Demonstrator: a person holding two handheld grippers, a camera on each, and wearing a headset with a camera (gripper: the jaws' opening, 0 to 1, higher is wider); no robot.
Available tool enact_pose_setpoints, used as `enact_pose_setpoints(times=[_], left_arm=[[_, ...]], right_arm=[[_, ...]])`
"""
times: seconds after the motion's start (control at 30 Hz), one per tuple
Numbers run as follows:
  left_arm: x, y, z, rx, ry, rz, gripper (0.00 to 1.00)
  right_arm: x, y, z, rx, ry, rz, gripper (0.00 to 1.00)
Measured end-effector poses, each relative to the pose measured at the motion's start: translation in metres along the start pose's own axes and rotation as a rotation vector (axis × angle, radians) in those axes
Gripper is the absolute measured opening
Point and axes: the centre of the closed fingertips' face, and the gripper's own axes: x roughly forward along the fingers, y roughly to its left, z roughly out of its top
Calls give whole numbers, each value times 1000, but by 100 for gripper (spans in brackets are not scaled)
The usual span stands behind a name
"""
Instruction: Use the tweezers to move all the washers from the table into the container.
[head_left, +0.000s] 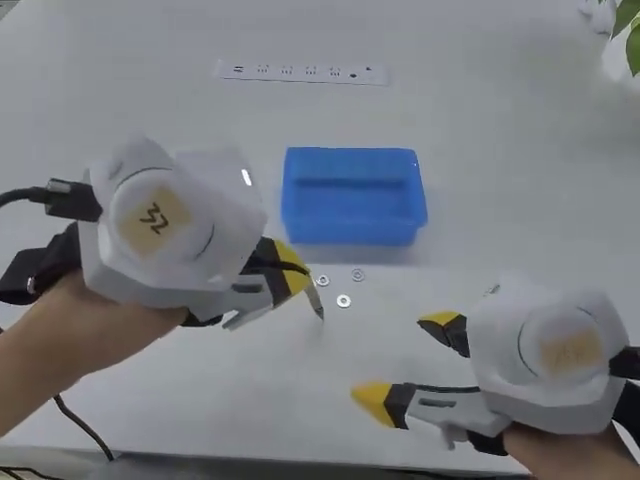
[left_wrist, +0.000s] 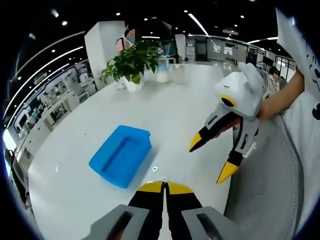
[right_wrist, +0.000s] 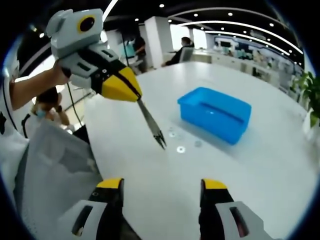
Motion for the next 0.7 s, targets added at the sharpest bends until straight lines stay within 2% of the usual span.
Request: enact_pose_setpoints(times=[0.1,0.17,0.23,0.4,0.53,0.7], left_arm=[[-3,8,0,0,-4,19,0],[-3,16,-5,3,11,27,0],[-4,20,-5,7,14,34,0],[-2,27,-4,19,16,41,0],[1,29,-8,45,46,45,0],[0,34,-4,48,35,51,0]], right_arm=[[0,-2,1,18,-8,1,59],[1,-4,0,16,-6,-5,59],[0,-5,0,21,-8,-9,59],[-1,-9,1,34,-17,-18,59],[-1,-11,1,40,-19,-21,59],[-1,-11,1,43,-17,-21,59]])
